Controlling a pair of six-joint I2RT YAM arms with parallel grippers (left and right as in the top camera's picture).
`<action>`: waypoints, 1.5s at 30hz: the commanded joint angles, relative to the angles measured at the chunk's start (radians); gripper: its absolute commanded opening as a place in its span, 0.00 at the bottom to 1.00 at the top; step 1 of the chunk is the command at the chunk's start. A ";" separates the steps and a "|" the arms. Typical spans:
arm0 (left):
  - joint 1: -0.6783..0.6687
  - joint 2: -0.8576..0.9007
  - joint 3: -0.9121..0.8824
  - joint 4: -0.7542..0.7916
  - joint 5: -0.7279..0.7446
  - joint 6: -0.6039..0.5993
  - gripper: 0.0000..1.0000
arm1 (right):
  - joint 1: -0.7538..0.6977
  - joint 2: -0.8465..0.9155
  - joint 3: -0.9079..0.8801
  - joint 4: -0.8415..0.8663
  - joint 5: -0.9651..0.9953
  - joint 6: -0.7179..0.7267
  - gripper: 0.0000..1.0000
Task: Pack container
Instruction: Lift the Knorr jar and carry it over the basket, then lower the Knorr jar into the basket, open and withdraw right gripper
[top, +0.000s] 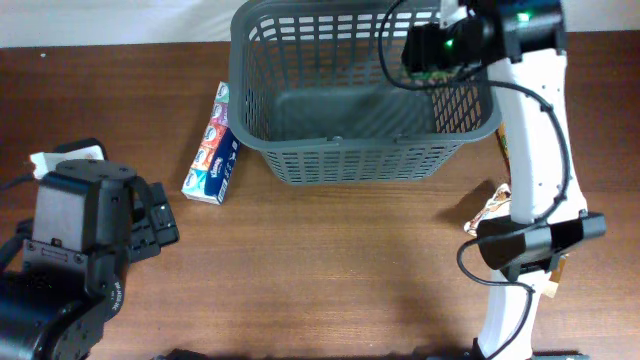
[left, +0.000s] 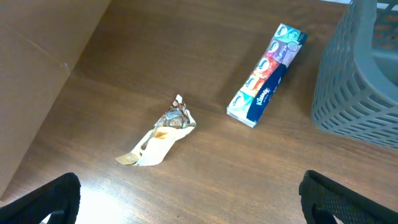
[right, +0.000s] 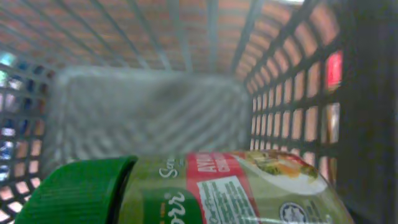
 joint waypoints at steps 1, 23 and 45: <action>0.005 0.002 -0.002 0.000 0.003 -0.006 1.00 | 0.006 -0.004 -0.101 0.029 0.017 0.057 0.04; 0.005 0.002 -0.002 0.000 0.003 -0.006 1.00 | 0.007 0.098 -0.375 0.183 0.008 0.084 0.04; 0.005 0.002 -0.002 0.000 0.003 -0.006 1.00 | 0.033 0.254 -0.376 0.146 0.008 0.111 0.04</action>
